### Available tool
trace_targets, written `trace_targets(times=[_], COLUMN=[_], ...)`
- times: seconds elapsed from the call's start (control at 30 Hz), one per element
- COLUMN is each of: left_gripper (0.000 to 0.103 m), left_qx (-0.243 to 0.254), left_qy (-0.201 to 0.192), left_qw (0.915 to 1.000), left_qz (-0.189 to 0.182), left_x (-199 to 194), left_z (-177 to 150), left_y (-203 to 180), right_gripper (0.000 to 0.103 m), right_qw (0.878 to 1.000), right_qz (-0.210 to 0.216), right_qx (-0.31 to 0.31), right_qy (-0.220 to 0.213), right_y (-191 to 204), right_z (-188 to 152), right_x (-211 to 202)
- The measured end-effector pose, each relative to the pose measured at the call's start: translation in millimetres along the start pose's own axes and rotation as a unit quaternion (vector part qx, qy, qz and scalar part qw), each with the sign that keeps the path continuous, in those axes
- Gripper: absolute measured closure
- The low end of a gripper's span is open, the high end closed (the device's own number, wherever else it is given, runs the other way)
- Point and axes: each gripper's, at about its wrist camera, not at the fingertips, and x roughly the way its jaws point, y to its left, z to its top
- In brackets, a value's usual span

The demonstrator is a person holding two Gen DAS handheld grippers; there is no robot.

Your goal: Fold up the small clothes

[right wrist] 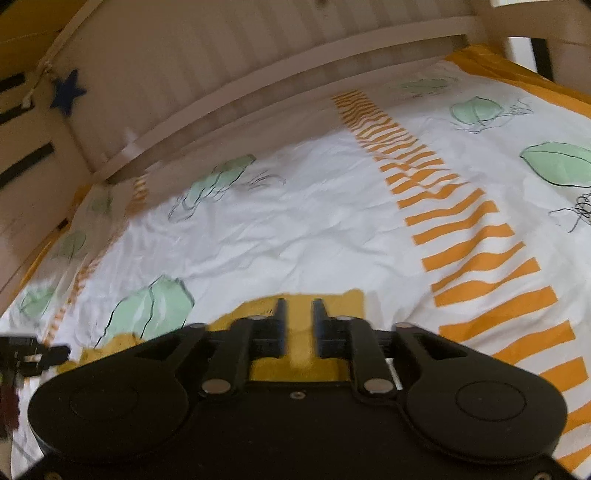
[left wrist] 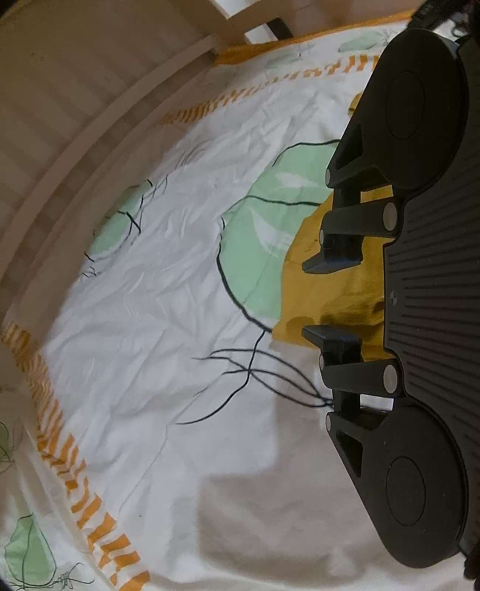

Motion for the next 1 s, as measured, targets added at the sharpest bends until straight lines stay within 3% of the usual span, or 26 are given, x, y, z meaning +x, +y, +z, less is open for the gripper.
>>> trace_targets(times=[0.03,0.2,0.33,0.6,0.7,0.8,1.0], left_gripper=[0.073,0.072,0.072,0.072,0.072,0.071,0.072], left_qx=[0.005,0.06,0.135,0.241,0.243,0.23,0.137], left_qy=[-0.002,-0.018,-0.007,0.041,0.044,0.042,0.032], left_qw=[1.0,0.998,0.9906,0.9694,0.9687,0.9718,0.9893], left_qz=[0.005,0.01,0.018,0.02,0.025,0.032,0.04], left_x=[-2,-26,-37,-20,-5,10,36], left_z=[2,-11,-42,-85,-78,-62,-22], left_y=[0,-7,-18,-30,-32,-36,-29], right_gripper=[0.052,0.052,0.052,0.053,0.053,0.053,0.053], right_qw=[1.0,0.999,0.993,0.964,0.958,0.965,0.979], right_qz=[0.0,-0.022,-0.047,-0.061,-0.063,-0.056,-0.065], right_qx=[-0.004,-0.039,-0.103,-0.253,-0.274,-0.25,-0.19], right_qy=[0.002,0.016,0.034,0.054,0.053,0.052,0.035], right_y=[0,-4,-1,25,29,28,24], right_z=[-3,-15,-27,-51,-52,-38,-2], right_x=[0,-3,-2,6,19,37,64])
